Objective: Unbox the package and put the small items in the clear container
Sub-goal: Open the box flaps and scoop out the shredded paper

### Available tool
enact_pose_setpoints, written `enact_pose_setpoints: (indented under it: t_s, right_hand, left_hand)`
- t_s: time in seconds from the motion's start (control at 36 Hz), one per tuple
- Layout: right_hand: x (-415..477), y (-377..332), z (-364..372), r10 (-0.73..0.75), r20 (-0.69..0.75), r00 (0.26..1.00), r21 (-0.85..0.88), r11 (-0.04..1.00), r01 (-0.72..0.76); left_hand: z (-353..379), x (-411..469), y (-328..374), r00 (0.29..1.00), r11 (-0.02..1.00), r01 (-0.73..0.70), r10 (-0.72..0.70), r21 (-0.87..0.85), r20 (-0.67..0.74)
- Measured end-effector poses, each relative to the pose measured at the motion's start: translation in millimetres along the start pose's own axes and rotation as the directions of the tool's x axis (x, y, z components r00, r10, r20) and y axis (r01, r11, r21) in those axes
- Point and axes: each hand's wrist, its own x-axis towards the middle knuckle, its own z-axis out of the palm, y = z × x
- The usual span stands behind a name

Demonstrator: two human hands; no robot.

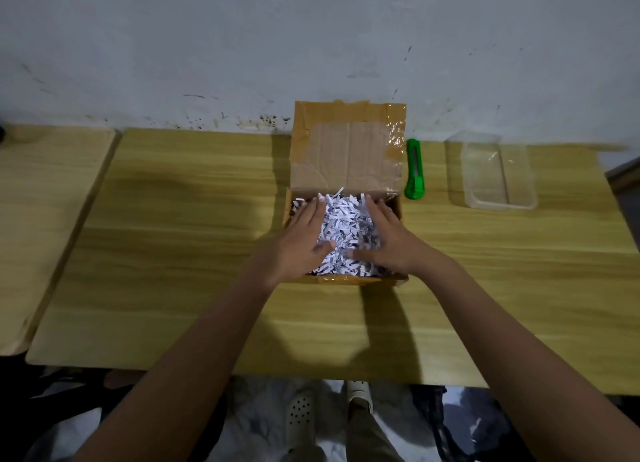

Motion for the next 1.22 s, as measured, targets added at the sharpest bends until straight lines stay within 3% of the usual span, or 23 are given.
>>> enact_pose_setpoints:
  t_s: [0.14,0.42,0.89,1.22]
  right_hand:
    - [4.8,-5.2,-2.8,0.021,0.134,0.991,-0.059,0.998,-0.014]
    - [14.6,-5.7,2.1,0.083,0.16,0.984,-0.111,0.992,-0.066]
    - [16.5,0.1,13.1,-0.008,0.062,0.998,0.029,1.0,0.006]
    - [18.1,1.6,14.5,-0.015,0.037,0.999,0.126,0.992,0.01]
  left_hand:
    - [-4.8,8.6,-0.1,0.974,0.993,0.005,-0.032,0.121,0.223]
    - [-12.1,24.5,3.5,0.928,0.99,0.061,-0.103,0.128,0.357]
    - [0.3,23.1,1.4,0.953,0.999,0.036,-0.042,0.028,0.3]
    - [2.7,24.2,0.4,0.964,0.977,0.065,-0.009,-0.203,0.266]
